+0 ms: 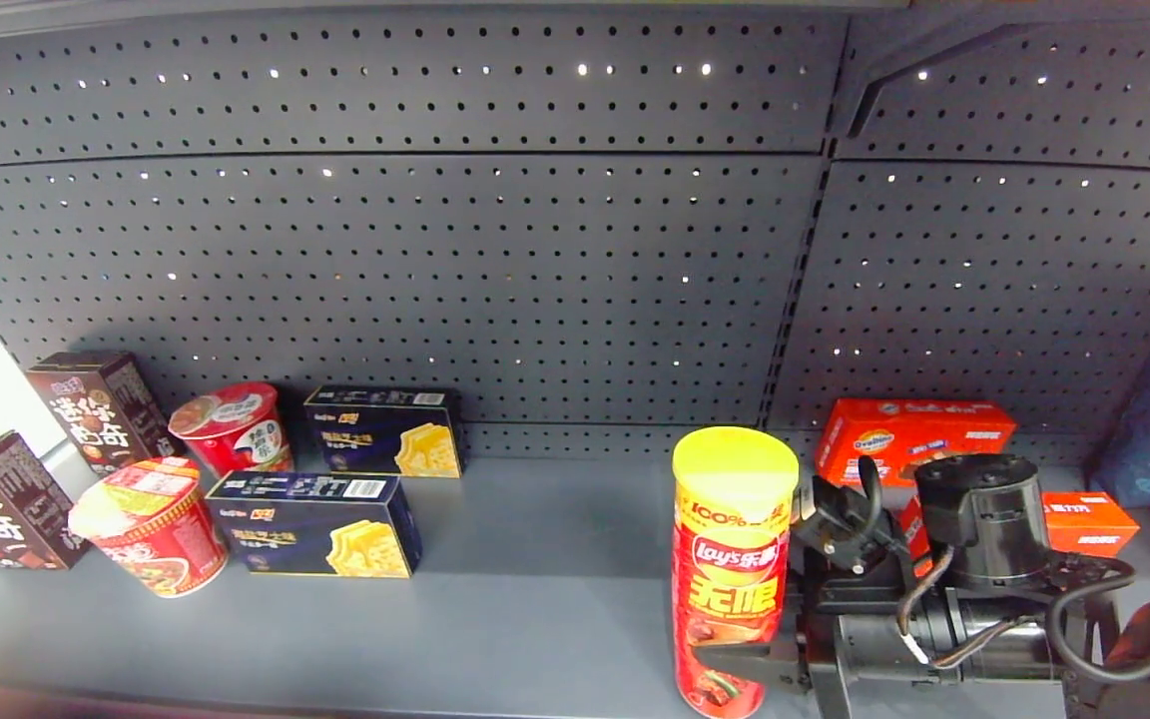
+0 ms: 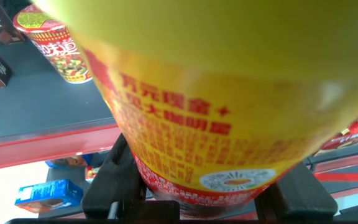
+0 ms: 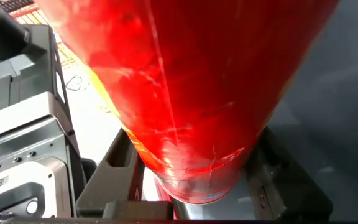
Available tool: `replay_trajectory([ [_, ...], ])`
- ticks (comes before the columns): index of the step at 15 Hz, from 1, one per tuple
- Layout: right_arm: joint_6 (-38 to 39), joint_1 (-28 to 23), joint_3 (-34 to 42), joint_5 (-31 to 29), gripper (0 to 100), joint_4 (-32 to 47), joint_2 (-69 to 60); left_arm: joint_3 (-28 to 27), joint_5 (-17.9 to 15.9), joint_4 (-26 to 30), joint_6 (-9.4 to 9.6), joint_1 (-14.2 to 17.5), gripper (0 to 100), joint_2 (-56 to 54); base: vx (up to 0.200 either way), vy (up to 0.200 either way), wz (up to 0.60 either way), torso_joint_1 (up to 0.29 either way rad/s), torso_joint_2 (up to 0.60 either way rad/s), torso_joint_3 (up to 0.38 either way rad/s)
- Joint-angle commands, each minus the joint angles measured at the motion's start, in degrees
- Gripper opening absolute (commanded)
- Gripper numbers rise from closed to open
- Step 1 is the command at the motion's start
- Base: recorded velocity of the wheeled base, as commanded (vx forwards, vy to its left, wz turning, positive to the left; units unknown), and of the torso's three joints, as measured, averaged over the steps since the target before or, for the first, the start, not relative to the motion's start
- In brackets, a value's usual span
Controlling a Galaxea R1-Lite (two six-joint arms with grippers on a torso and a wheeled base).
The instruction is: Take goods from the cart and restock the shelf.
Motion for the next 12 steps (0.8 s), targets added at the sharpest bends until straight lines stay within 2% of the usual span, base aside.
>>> replay_trajectory([
  [1,0.0,0.0,0.0,0.0,0,-0.3,1.5,0.3,0.0,0.0,-0.01,0.0,0,0.0,0.0,0.0,0.0,0.0,0.0,0.0],
  [8,0.0,0.1,-2.8,0.0,0,-1.3,5.5,0.5,0.0,0.0,-0.01,0.0,0,-0.4,0.0,0.0,0.0,0.0,0.0,0.0],
  [9,0.0,0.1,-2.7,0.0,100,-2.4,5.9,0.5,0.0,0.0,-0.01,0.0,0,-0.4,0.0,0.0,0.0,0.0,0.0,0.0],
  [12,0.0,0.4,-1.7,-1.5,100,-2.6,5.1,0.4,0.0,0.0,-0.01,0.0,0,-0.5,0.0,0.0,0.0,0.0,0.0,0.0],
])
